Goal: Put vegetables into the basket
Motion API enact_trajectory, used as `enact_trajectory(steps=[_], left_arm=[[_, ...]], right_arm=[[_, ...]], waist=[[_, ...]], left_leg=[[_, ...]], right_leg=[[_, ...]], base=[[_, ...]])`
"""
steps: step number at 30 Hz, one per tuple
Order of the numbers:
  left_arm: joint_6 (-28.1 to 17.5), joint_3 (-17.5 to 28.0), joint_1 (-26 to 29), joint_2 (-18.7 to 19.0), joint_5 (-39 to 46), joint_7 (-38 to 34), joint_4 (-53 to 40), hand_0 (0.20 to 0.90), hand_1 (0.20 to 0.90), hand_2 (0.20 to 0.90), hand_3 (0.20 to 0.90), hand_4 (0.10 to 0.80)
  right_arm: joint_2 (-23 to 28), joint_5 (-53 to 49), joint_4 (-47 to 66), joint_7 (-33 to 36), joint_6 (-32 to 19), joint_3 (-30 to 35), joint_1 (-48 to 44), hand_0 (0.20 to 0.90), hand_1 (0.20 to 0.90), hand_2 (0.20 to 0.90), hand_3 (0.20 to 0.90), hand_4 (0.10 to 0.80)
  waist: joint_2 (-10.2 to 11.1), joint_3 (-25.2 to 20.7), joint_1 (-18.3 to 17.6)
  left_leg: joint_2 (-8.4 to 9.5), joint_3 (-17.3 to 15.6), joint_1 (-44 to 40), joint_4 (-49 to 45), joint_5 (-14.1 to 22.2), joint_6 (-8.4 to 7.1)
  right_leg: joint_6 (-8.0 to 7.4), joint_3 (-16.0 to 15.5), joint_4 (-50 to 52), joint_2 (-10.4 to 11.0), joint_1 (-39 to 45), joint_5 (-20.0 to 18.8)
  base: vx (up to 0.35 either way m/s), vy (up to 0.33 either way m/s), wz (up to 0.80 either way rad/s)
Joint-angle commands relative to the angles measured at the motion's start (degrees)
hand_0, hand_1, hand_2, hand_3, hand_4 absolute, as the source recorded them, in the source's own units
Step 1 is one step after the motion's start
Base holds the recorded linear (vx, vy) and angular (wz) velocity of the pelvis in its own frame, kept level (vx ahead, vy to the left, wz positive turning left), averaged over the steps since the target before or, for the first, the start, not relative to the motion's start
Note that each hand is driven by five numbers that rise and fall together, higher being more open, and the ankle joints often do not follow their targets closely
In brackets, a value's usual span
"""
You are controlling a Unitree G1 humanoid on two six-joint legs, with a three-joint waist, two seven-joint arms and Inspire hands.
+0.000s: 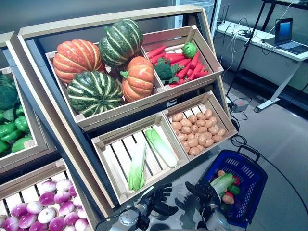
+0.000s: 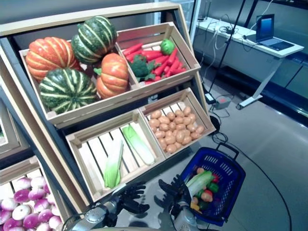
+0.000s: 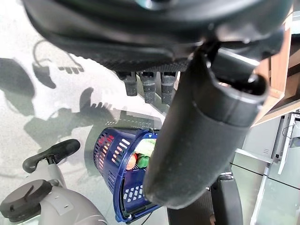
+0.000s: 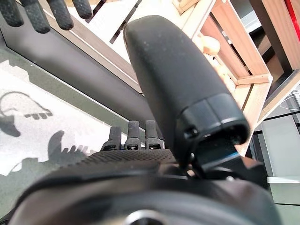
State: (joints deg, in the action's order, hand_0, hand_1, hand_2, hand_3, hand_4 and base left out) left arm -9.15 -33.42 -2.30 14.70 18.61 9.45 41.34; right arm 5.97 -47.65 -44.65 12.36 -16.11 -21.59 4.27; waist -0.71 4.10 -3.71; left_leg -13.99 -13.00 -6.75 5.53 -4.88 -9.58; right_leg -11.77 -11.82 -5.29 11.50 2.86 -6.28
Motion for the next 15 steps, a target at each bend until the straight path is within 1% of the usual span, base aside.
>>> enact_trajectory(steps=[1,6,8,10,11,13,15], left_arm=[[-7.2,-2.6,6.8,0.5,-0.3,1.6,-3.8,0.9,0.9,0.9,0.9,0.8],[-11.7,-2.7,6.6,1.4,0.8,5.0,-5.9,0.9,0.9,0.9,0.9,0.8],[-12.7,-2.4,6.7,2.3,3.9,8.2,-8.2,0.9,0.9,0.9,0.9,0.8],[-13.1,-1.9,6.7,4.0,6.4,11.6,-12.1,0.9,0.9,0.9,0.9,0.8],[-13.3,-1.7,6.6,4.3,6.9,12.2,-12.9,0.9,0.9,0.9,0.9,0.8],[-12.6,0.5,6.4,6.2,12.6,15.8,-20.1,0.9,0.9,0.9,0.9,0.8],[-12.6,2.1,6.3,7.2,16.1,16.7,-24.1,0.9,0.9,0.9,0.9,0.8]], right_arm=[[-2.0,1.0,4.2,-1.4,-3.4,-0.3,-5.8,0.9,0.9,0.9,0.9,0.8],[-2.0,1.5,3.7,1.0,-3.3,-0.1,-5.7,0.9,0.9,0.9,0.9,0.8],[-1.9,0.7,4.1,1.4,-2.8,0.1,-5.6,0.9,0.9,0.9,0.9,0.8],[-1.9,-1.4,5.3,-0.2,-2.5,0.3,-4.8,0.9,0.9,0.9,0.9,0.8],[-1.9,-1.6,5.6,-0.5,-2.4,0.4,-4.6,0.9,0.9,0.9,0.9,0.8],[-1.3,-2.4,8.5,-1.5,-1.9,0.0,-3.5,0.9,0.9,0.9,0.9,0.8],[-0.7,-3.3,10.1,-2.6,-1.6,-0.3,-3.0,0.9,0.9,0.9,0.9,0.8]], waist=[[0.2,1.7,0.5],[0.0,1.7,0.5],[0.0,1.9,0.5],[-0.2,2.1,0.4],[-0.2,2.1,0.4],[-0.4,2.5,0.3],[-0.6,2.8,0.4]], left_leg=[[-0.25,0.0,0.2,-0.5,2.7,1.66],[-0.16,0.1,0.2,-0.5,2.8,1.63],[-0.14,0.0,0.2,-0.5,2.8,1.58],[-0.09,0.0,0.1,-0.5,2.9,1.6],[-0.08,0.0,0.0,-0.5,2.9,1.59],[-0.03,-0.1,0.1,-0.5,2.8,1.49],[-0.03,0.1,0.3,-0.5,2.7,1.53]], right_leg=[[0.06,-0.8,0.9,2.3,3.5,3.8],[0.1,-0.8,0.9,2.5,3.7,3.8],[0.14,-0.7,0.9,2.5,3.6,3.8],[0.08,-0.7,0.8,2.5,3.7,3.8],[0.06,-0.7,0.7,2.5,3.7,3.7],[0.13,-0.6,0.7,2.5,3.6,3.7],[0.22,-0.7,0.6,2.6,3.5,3.6]], base=[[0.0,0.0,0.0],[0.0,0.0,0.0],[0.0,0.0,0.0],[0.0,0.0,0.0],[0.0,0.0,0.0],[0.0,0.0,0.0],[0.0,0.0,0.0]])
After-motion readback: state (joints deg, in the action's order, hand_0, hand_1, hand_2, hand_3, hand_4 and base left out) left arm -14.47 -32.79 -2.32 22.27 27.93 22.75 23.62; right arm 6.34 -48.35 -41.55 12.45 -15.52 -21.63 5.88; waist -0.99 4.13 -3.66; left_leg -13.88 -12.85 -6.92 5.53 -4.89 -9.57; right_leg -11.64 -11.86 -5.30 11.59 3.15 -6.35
